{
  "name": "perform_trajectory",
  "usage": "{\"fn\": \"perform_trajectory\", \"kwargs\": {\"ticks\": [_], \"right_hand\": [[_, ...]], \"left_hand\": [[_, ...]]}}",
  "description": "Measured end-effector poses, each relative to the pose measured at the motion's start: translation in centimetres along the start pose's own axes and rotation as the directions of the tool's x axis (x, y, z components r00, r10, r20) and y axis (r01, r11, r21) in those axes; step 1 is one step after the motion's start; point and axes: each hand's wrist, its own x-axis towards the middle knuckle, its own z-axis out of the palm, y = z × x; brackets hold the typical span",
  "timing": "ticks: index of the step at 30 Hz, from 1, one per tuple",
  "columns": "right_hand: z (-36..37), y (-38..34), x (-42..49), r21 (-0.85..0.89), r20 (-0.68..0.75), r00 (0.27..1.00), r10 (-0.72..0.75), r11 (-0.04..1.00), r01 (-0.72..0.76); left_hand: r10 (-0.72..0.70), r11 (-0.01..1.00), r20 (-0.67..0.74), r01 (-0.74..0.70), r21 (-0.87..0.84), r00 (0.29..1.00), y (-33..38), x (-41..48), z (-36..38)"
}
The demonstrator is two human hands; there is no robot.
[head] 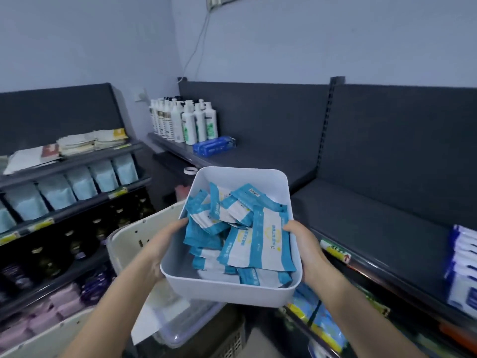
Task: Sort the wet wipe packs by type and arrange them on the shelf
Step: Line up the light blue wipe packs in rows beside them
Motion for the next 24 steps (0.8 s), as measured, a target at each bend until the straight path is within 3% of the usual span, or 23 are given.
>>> {"fn": "perform_trajectory", "kwargs": {"ticks": [12,20,24], "right_hand": [[-8.0,-10.2,11.7,-0.018,0.002,0.998,-0.057,0.998,0.057],[-8.2,-12.5,20.1,-0.050,-0.093,0.994,-0.061,0.997,0.056],[-6.8,-13.5,24.3,-0.093,-0.171,0.983,-0.060,0.995,0.045]], "left_hand": [[-0.018,0.999,0.083,0.015,0.047,0.996,5.1,12.8,13.1],[0.138,0.903,-0.026,-0.115,0.415,0.990,10.4,22.7,15.9],[0.304,0.733,0.059,-0.272,0.623,0.951,13.0,28.7,16.9]]}}
